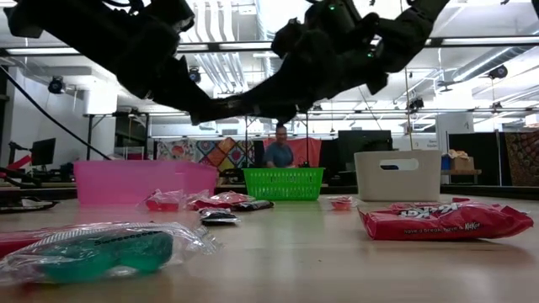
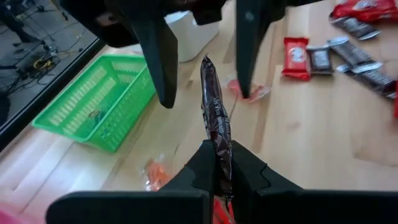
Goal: Sort candy
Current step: Put the brown chocolate bar into the white bin
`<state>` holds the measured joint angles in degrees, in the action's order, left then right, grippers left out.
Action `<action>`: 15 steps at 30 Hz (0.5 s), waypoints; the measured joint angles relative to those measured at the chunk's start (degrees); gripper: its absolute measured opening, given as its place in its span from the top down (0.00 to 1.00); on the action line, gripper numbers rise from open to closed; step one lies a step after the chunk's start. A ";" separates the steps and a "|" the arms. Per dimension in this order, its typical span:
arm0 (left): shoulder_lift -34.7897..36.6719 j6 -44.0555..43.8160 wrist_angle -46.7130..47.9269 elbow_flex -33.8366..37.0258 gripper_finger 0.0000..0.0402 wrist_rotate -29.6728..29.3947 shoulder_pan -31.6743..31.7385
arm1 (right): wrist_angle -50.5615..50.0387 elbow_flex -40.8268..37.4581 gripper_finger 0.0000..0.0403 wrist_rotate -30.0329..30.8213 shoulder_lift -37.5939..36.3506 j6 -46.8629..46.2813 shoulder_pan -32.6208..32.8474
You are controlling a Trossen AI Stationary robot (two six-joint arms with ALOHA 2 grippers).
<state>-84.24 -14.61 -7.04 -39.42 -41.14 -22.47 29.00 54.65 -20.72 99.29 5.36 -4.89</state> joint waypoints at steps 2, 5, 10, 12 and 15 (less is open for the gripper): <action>-0.05 0.00 0.24 -0.04 0.99 -0.18 0.14 | -0.33 0.27 0.50 -0.78 0.21 0.20 0.00; -0.31 0.31 -0.07 -0.14 0.99 -0.19 0.23 | 0.03 0.59 0.57 -0.96 0.28 0.23 0.00; -0.62 0.81 -1.25 -0.13 0.97 -0.96 0.52 | -0.33 0.57 0.79 -0.97 0.26 0.35 0.00; -0.59 0.83 -1.37 -0.13 0.95 -1.15 0.68 | -0.26 0.57 0.89 -0.95 0.26 1.19 -0.02; -0.59 0.73 -1.34 -0.13 0.93 -1.45 0.74 | -0.31 0.57 0.95 -0.95 0.26 2.19 -0.02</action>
<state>-84.84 -13.88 -8.38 -39.55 -42.59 -21.74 28.69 55.22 -21.67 99.55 7.55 -4.91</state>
